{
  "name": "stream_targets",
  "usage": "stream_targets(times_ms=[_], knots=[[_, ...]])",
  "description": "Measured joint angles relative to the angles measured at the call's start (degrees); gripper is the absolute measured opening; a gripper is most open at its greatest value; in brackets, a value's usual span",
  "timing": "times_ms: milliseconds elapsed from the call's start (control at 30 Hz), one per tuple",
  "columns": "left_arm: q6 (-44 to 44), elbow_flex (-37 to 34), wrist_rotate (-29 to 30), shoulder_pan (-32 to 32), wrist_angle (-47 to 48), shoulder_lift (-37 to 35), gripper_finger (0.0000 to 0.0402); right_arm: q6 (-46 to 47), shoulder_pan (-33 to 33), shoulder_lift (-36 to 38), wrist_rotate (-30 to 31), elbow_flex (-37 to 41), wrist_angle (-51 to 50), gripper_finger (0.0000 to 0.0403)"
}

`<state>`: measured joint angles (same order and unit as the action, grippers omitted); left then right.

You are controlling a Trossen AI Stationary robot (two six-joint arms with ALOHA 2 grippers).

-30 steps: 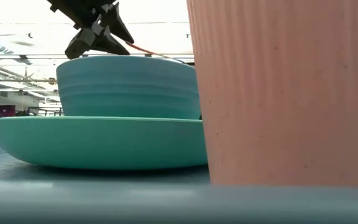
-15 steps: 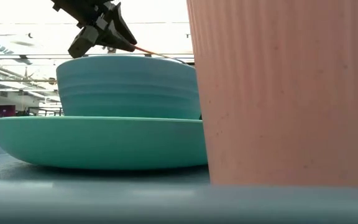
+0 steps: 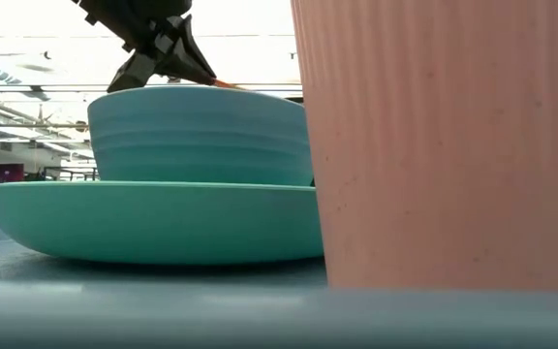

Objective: Set up tray
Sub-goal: Put the orange spoon on top of the orange napkin to the bottom of the orange fork

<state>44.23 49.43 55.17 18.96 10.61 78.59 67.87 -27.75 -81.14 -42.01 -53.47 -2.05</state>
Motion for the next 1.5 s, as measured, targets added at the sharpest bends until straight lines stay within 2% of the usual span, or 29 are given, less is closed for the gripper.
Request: stream_targets(times_ms=[233, 500, 733, 933, 1200, 1367, 1500], knots=[[-2.7, 0.0, 1.2, 0.7, 1.2, 0.0, 0.0012, -1.0, 0.8, 0.0, 0.1, 0.0, 0.6, 0.0001], [-8.8, 0.0, -0.7, 0.7, 6.9, -0.1, 0.0012, -3.3, 5.0, 0.0, 2.9, 0.0, 0.1, 0.0001], [-10.0, 0.0, -0.7, 0.7, 8.2, -0.1, 0.0012, -4.3, 7.2, -0.8, 4.5, 0.0, -0.4, 0.0002], [-12.9, 0.0, -0.6, 1.0, 11.3, -0.1, 0.001, -8.1, 7.3, -1.9, 3.9, 0.0, 0.9, 0.0038], [-19.1, 0.0, -2.2, 1.0, 16.3, -0.4, 0.0007, -21.9, 7.3, -2.1, 4.3, 0.0, 3.5, 0.0083], [-19.8, 0.0, -2.3, 1.3, 17.8, -1.3, 0.0007, -28.5, 7.3, -2.1, 4.2, 0.0, 4.7, 0.0088], [-22.6, 0.0, -2.9, 1.3, 21.0, -1.5, 0.0005, -38.2, 7.4, -2.0, 3.7, 0.0, 5.0, 0.0088]])
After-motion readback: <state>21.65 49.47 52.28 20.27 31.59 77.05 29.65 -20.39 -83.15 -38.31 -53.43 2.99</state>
